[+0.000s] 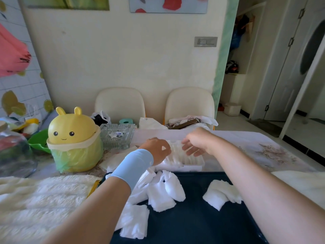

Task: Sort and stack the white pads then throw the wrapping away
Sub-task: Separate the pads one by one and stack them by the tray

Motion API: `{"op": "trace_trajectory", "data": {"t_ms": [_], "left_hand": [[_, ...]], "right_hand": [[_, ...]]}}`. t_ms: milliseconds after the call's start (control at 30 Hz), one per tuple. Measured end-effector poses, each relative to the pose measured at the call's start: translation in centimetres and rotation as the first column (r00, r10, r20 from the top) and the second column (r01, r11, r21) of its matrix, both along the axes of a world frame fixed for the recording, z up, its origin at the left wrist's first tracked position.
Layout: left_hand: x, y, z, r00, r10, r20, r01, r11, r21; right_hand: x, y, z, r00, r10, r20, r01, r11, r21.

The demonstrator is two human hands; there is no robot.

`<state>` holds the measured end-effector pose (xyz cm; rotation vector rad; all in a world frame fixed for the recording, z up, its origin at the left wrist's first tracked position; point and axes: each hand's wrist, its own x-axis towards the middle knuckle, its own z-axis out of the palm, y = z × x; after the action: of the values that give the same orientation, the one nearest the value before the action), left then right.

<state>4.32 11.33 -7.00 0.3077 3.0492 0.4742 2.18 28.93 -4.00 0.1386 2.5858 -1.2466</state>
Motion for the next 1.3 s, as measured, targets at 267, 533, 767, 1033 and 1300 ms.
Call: {"op": "trace_trajectory", "data": {"t_ms": [267,533,767,1033,1300], "left_hand": [[-1.7,3.5,-3.3,0.984,0.001,0.181,0.050,0.958,-0.282],[-2.6,2.5,-4.7,0.991,0.013,0.130,0.021,0.967,-0.253],[-2.2,2.2,-2.6,0.990,0.027,0.139,0.000,0.982,-0.190],[5.3,6.8,1.8,0.995,-0.103,-0.018,0.104,0.968,0.230],[10.2,10.6,-0.6,0.973,-0.136,0.189,0.109,0.983,0.147]], "right_hand": [[0.1,1.5,-4.8,0.879,0.471,-0.072,-0.375,0.778,0.504],[0.3,1.5,-6.1,0.850,0.527,-0.005,-0.395,0.644,0.655],[1.0,2.7,-3.9,0.853,0.512,-0.097,-0.409,0.773,0.485],[6.3,8.2,-1.1,0.887,0.453,-0.085,-0.351,0.784,0.512],[10.4,8.9,-3.6,0.872,0.484,0.076,-0.397,0.609,0.687]]}}
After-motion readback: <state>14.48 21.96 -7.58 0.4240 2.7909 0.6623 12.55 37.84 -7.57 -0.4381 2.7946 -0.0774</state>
